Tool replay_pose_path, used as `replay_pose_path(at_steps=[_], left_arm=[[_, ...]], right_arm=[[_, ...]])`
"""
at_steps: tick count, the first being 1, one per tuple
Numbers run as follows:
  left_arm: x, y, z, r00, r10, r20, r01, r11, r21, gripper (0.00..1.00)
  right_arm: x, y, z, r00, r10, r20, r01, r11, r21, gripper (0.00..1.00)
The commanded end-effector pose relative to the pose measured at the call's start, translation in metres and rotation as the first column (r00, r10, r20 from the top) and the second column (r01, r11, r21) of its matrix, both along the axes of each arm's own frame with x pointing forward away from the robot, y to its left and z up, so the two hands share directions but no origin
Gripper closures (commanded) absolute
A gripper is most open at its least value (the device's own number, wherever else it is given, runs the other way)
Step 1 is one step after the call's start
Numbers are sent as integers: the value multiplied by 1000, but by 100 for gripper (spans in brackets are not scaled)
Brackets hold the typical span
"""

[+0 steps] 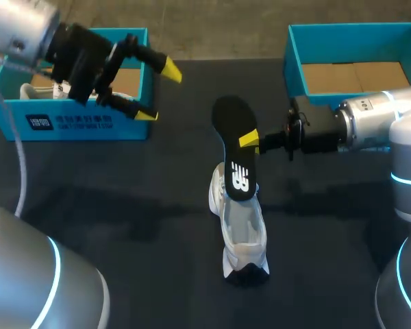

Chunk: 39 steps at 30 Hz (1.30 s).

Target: Take the shoe out of the shoebox, open the shoe tongue, remove and reinsert the insole, then place the shoe into the shoebox

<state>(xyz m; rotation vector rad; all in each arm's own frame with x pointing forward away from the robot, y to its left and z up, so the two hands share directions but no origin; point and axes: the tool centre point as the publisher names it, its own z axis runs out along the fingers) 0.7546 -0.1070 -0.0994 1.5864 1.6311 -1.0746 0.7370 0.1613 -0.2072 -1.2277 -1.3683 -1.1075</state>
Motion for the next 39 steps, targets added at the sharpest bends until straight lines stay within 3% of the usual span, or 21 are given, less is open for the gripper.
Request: replay_pose_path(at_steps=[1, 11, 16, 21, 36, 39], left_arm=[[-3, 7, -21, 998, 66, -22, -69, 908, -414, 0], [-3, 7, -21, 998, 66, -22, -69, 908, -414, 0], [4, -2, -51, 994, 91, -54, -105, 889, -446, 0], [12, -7, -64, 989, 132, -61, -145, 864, -482, 0], [14, -44, -74, 991, 131, -27, -127, 856, -500, 0], [15, -51, -76, 989, 149, -19, -139, 862, -487, 5]], right_arm=[[0, 1, 0, 1000, 1, -1, -1, 1000, -4, 100], [0, 1, 0, 1000, 1, -1, -1, 1000, -4, 100], [0, 1, 0, 1000, 1, -1, -1, 1000, -4, 100], [-3, 5, 7, 1000, -13, 2, 13, 1000, 20, 100], [-19, 26, 10, 1000, -10, 4, 10, 997, 79, 100], [-21, 28, 11, 1000, -12, 7, 11, 996, 91, 100]])
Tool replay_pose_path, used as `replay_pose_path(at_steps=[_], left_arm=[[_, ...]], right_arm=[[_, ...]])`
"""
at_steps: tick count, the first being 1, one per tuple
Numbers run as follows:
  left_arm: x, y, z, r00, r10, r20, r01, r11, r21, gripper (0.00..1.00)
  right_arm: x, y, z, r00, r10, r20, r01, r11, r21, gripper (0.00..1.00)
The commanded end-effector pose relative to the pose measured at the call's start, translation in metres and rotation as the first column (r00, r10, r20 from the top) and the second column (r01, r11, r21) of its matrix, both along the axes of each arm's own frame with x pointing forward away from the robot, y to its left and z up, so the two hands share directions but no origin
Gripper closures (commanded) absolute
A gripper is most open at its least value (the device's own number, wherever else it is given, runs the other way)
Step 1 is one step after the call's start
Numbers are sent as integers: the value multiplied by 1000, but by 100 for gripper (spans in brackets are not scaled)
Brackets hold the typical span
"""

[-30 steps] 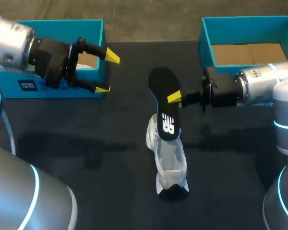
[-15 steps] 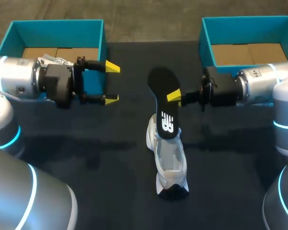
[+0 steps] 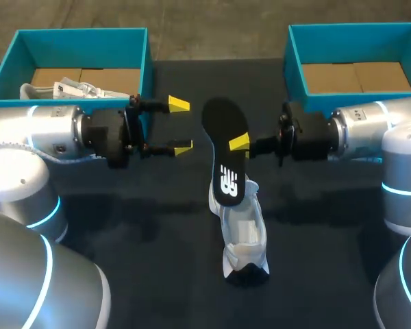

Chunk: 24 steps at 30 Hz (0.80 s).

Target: Take the shoe out of the shoebox, open the shoe tongue, remove and reinsert the insole, then place the shoe into the shoebox

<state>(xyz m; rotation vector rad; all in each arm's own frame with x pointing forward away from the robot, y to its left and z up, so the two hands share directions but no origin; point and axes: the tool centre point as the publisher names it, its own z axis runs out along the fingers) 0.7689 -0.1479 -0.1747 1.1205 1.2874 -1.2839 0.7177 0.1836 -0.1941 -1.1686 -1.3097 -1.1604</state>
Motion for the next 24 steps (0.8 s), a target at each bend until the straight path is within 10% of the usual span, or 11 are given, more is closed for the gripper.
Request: replay_pose_path(at_steps=[1, 10, 24], left_arm=[[0, -12, -2, 1000, 14, 6, -15, 1000, 15, 5], [0, -28, -10, 998, 55, 30, -56, 998, 31, 50], [8, -41, -15, 998, 58, 32, -59, 998, 32, 54]], right_arm=[[-2, 7, -3, 1000, -8, 2, 8, 1000, 9, 100], [-3, 8, -3, 1000, -8, 1, 8, 1000, 10, 100], [-3, 8, -3, 1000, -8, 1, 8, 1000, 10, 100]])
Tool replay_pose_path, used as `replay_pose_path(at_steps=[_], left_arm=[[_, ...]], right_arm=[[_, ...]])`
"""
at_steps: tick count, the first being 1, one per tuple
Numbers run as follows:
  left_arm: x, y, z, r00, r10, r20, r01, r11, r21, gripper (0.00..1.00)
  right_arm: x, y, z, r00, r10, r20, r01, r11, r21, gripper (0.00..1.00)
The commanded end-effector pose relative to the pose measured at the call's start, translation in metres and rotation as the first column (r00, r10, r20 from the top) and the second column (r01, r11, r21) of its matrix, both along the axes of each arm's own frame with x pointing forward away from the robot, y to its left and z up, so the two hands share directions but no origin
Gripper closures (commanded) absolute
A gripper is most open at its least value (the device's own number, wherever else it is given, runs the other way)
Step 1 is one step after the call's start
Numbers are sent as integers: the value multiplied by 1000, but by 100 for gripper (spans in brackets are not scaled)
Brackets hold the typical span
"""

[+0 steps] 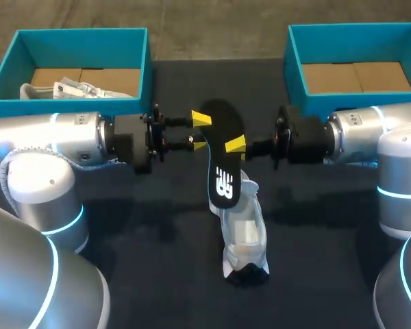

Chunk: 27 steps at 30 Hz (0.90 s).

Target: Take the shoe out of the shoebox, open the shoe tongue, remove and reinsert the insole, then place the shoe into the shoebox

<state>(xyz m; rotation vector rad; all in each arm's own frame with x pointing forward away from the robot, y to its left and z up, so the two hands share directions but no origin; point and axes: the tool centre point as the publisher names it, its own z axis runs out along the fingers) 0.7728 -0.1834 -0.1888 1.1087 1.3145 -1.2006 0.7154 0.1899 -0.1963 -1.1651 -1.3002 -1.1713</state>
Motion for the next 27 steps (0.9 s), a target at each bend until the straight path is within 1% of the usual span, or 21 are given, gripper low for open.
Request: replay_pose_path(at_steps=[1, 4, 5, 7, 8, 9, 10, 11, 13, 22, 24, 26, 27], left_arm=[[4, -6, -1, 1000, -5, 1, 5, 1000, 1, 53], [5, -9, -3, 1000, -10, -1, 10, 1000, 3, 52], [5, -10, -3, 1000, -11, -3, 11, 1000, 4, 47], [6, -11, -4, 1000, -13, -5, 13, 1000, 6, 33], [8, -12, -5, 1000, -13, -7, 13, 1000, 7, 31], [8, -13, -6, 1000, -14, -8, 14, 1000, 7, 33], [9, -14, -6, 1000, -15, -10, 15, 1000, 8, 39], [9, -15, -7, 1000, -16, -10, 16, 1000, 9, 41], [11, -18, -8, 1000, -18, -14, 18, 1000, 8, 49], [13, -26, -11, 1000, -26, -13, 26, 1000, 13, 63], [14, -26, -11, 1000, -24, -12, 24, 1000, 16, 71], [14, -26, -11, 1000, -18, -9, 18, 1000, 18, 76], [15, -26, -11, 1000, -17, -9, 17, 1000, 17, 77]], right_arm=[[0, 1, 0, 1000, -2, 0, 2, 1000, 0, 100], [0, 1, 0, 1000, -2, 0, 2, 1000, 0, 100], [0, 1, 0, 1000, -2, 0, 2, 1000, 0, 100], [0, 1, 0, 1000, -2, 0, 2, 1000, 0, 100], [0, 1, 0, 1000, -2, 0, 2, 1000, 0, 100], [0, 1, 0, 1000, -2, 0, 2, 1000, 0, 100], [0, 1, 0, 1000, -2, 0, 2, 1000, 0, 100], [0, 1, 0, 1000, -2, 0, 2, 1000, 0, 100], [0, 1, 0, 1000, -2, 0, 2, 1000, 0, 100], [0, 1, 0, 1000, -2, 0, 2, 1000, 0, 100], [0, 1, 0, 1000, -2, 0, 2, 1000, 0, 100], [0, 1, 0, 1000, -2, 0, 2, 1000, 0, 100], [0, 1, 0, 1000, -2, 0, 2, 1000, 0, 100]])
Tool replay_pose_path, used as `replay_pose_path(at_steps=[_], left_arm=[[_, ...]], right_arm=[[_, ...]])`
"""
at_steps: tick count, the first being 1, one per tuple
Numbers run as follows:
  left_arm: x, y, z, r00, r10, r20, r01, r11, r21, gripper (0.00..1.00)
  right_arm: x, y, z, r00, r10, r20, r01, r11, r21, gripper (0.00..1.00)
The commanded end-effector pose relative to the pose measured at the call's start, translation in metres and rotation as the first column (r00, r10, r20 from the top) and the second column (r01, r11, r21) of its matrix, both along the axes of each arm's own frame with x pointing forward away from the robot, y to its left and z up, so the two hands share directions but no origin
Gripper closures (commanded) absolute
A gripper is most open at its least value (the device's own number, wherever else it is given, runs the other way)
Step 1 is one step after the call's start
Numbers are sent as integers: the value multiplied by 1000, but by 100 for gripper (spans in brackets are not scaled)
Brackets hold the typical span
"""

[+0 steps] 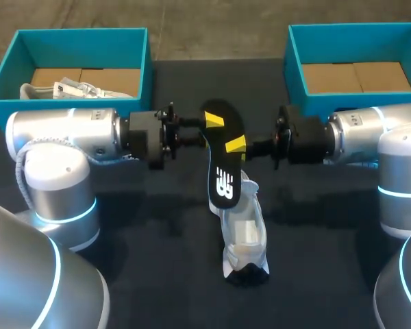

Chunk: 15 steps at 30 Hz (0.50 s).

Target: Take the shoe out of the shoebox, open the shoe tongue, remove and reinsert the insole, then place the shoe into the shoebox

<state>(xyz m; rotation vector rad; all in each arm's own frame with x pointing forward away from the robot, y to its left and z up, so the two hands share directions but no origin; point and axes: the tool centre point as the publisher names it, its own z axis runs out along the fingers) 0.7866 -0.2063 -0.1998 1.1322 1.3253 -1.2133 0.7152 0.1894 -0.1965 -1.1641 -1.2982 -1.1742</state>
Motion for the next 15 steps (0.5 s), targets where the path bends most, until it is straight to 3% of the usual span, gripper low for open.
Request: replay_pose_path(at_steps=[1, 11, 15], left_arm=[[1, -3, 0, 1000, 5, 2, -5, 1000, 0, 76], [-1, -6, 1, 999, 45, 20, -45, 999, 0, 74], [0, -7, -1, 998, 61, 17, -61, 998, -2, 83]], right_arm=[[0, 2, 0, 1000, 0, -1, 0, 1000, -3, 100], [0, 2, 0, 1000, 0, -1, 0, 1000, -3, 100], [0, 2, 0, 1000, 0, -1, 0, 1000, -3, 100]])
